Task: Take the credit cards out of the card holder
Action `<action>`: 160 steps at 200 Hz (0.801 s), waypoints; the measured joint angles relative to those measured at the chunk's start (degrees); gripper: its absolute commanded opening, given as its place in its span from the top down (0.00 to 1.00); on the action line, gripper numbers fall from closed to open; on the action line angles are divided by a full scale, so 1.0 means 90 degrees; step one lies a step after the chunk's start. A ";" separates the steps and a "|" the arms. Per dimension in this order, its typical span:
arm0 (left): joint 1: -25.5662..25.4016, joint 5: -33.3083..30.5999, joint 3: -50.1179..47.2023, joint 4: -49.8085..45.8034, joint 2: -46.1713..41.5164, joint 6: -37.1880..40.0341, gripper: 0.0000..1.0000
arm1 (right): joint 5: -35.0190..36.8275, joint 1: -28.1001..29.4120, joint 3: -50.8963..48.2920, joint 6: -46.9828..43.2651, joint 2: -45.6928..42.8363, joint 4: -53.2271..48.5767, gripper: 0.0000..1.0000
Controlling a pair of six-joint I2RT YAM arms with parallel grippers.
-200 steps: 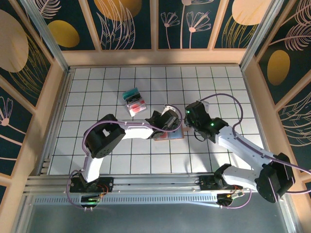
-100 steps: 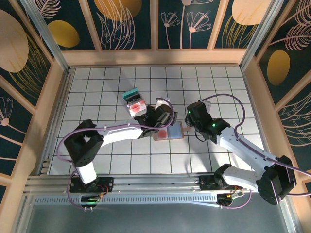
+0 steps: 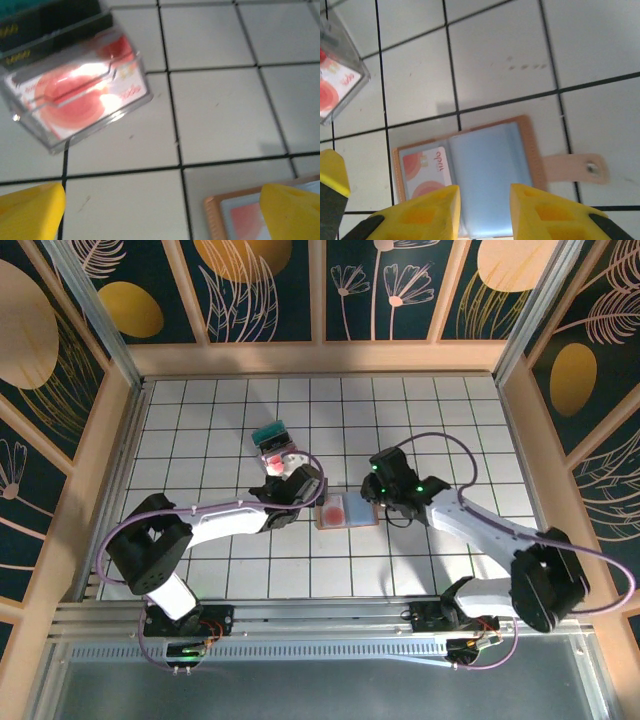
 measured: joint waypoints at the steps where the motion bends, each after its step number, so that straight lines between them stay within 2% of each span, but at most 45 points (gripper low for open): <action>1: 0.0000 0.0002 -0.0007 -0.0007 0.0002 -0.0002 0.01 | -0.0017 0.0007 0.0007 -0.0002 0.0024 0.0010 0.69; 62: 0.0000 0.0277 -0.0063 -0.0090 0.0267 -0.0187 0.01 | -0.0724 0.0413 0.0709 -0.0119 0.1525 0.0262 0.70; 160: 0.0000 0.0563 -0.0063 -0.0090 0.0852 -0.0236 0.01 | -0.1042 0.0478 0.0894 -0.0138 0.2171 0.0279 0.70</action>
